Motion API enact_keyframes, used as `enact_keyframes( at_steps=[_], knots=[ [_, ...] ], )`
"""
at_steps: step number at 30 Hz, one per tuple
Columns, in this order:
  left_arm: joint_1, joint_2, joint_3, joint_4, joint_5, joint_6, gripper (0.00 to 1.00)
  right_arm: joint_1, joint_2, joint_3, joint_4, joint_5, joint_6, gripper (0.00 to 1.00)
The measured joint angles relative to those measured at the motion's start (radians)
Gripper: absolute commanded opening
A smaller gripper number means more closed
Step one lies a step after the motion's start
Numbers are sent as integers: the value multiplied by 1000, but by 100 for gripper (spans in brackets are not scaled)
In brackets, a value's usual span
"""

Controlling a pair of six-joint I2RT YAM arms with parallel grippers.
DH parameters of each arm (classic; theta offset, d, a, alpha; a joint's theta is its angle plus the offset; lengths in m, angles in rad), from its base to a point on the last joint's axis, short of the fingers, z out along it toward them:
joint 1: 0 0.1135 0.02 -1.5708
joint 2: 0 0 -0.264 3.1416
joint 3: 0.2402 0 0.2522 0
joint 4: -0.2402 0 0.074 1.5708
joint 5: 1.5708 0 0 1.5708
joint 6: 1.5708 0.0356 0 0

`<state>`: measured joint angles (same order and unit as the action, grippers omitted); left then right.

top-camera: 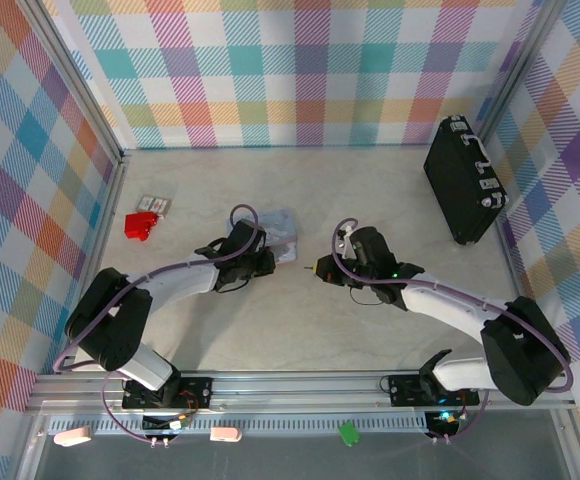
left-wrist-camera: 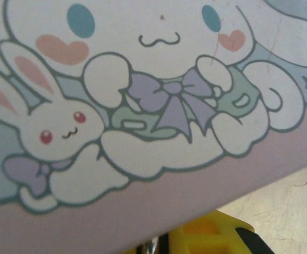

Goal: Unlock the padlock with the key

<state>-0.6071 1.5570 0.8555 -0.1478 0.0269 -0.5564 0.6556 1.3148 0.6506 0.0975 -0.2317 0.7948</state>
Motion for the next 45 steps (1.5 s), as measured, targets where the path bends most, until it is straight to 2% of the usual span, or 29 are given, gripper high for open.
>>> enact_keyframes(
  at_steps=[8, 21, 27, 34, 43, 45],
  knots=[
    [0, 41, 18, -61, 17, -9, 15, 6, 50, 0, 40, -16, 10, 0],
    [-17, 41, -48, 6, -3, -34, 22, 6, 61, 0, 44, -20, 10, 0],
    [-38, 18, -161, 146, -51, -46, 31, 6, 61, 0, 44, -20, 10, 0],
    [-40, -61, -293, 306, -94, -54, 50, 6, 61, 2, 43, -20, 9, 0],
    [-37, -64, -330, 397, -142, -21, 49, 6, 61, 2, 43, -20, 10, 0],
    [-38, -48, -330, 415, -145, -17, 45, 6, 61, 2, 43, -20, 9, 0]
  ],
)
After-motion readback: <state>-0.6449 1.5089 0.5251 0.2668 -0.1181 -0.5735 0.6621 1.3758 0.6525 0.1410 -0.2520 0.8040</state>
